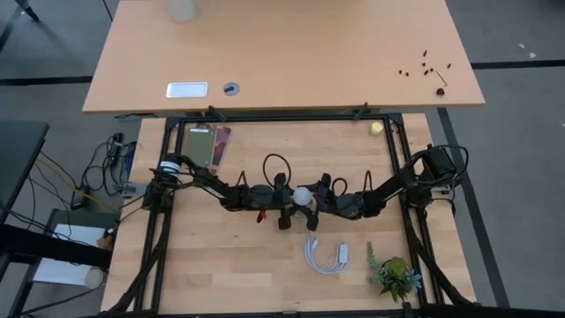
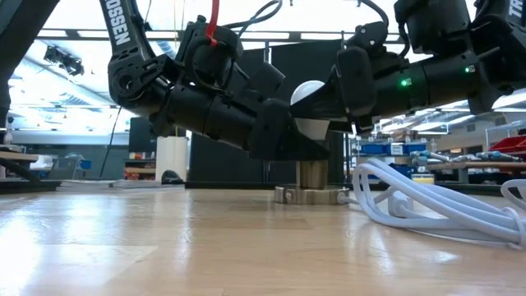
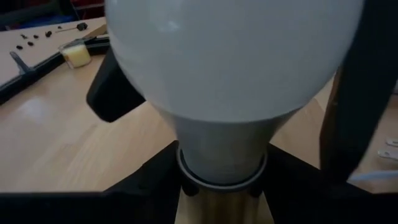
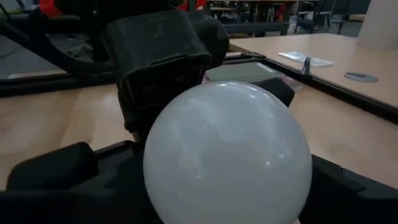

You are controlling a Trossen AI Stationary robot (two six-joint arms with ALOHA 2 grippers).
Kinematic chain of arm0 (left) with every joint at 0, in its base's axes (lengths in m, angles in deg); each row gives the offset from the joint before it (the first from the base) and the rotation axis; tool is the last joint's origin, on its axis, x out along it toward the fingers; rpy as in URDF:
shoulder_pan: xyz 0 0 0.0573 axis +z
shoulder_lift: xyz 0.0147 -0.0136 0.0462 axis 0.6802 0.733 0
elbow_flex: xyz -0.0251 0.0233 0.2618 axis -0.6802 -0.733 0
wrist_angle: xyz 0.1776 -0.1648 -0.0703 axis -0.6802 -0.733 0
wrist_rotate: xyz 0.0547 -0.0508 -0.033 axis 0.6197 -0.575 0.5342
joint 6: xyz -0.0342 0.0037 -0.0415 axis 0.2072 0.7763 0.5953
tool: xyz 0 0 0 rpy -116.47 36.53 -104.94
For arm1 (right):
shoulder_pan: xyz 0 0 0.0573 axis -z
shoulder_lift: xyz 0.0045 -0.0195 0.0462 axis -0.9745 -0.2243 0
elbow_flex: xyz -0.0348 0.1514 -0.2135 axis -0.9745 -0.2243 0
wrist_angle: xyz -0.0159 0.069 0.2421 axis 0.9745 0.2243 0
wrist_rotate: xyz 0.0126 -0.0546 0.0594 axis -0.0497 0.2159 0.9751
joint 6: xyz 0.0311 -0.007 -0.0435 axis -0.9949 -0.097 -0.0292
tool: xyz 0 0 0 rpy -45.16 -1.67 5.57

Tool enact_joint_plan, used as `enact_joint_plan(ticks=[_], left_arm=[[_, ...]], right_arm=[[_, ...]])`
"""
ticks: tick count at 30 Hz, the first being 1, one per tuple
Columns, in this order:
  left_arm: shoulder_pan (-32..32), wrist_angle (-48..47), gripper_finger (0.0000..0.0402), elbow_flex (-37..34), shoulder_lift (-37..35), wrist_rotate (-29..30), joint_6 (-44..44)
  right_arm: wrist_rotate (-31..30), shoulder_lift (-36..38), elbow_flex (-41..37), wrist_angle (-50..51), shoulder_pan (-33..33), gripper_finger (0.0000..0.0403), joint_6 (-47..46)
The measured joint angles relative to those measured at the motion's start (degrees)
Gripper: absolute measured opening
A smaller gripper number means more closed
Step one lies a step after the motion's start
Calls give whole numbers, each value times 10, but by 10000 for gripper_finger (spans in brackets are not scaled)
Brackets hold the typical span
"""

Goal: Screw lightbulb
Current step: Remove the white lightbulb from the desk lamp

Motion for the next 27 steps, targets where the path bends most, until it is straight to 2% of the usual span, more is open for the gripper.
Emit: enact_joint_plan(ticks=[7,23,27], left_arm=[[0,-4,194,0,0,-1,-39],[0,-8,193,0,0,0,-3],[0,-8,193,-1,0,-28,1]], right_arm=[[32,0,0,1,5,311,-39],[15,0,0,-2,5,279,64],[57,0,0,0,8,278,64]])
